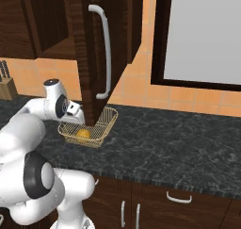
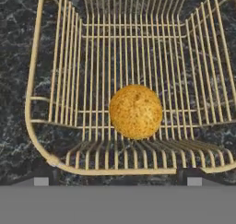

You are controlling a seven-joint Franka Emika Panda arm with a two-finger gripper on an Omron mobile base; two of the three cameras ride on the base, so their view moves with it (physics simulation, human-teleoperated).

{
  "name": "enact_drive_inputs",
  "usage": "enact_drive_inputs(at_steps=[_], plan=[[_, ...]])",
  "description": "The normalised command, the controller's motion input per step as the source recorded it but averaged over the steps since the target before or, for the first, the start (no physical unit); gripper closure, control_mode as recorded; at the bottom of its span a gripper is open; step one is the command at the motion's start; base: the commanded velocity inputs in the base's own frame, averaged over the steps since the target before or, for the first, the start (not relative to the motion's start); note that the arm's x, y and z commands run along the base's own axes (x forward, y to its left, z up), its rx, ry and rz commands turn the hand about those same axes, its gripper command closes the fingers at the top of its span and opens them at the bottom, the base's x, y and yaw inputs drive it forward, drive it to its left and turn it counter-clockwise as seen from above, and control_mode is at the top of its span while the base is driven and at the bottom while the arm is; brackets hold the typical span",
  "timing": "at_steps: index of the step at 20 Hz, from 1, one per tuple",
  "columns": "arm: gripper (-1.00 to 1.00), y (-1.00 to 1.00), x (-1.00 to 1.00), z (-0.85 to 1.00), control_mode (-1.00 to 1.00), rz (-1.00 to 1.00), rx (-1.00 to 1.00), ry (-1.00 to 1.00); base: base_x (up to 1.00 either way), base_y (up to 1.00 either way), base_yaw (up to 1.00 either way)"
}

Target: Open the cabinet, pick up the bread from the cabinet and place it in the basket. Then move the basket to the dining counter.

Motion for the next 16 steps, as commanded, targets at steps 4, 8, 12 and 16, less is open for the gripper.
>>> enact_drive_inputs(at_steps=[4, 8, 12, 16], plan=[[-1.00, 0.68, -0.24, 0.26, -1.00, 0.33, -0.04, -0.02, 0.00, 0.00, 0.00], [-1.00, 0.64, -0.14, 0.13, -1.00, 0.31, -0.12, 0.03, 0.00, 0.00, 0.00], [-1.00, 0.34, 0.01, -0.14, -1.00, 0.16, -0.21, 0.04, 0.00, 0.00, 0.00], [-1.00, 0.04, 0.17, -0.39, -1.00, 0.12, -0.20, 0.00, 0.00, 0.00, 0.00]])
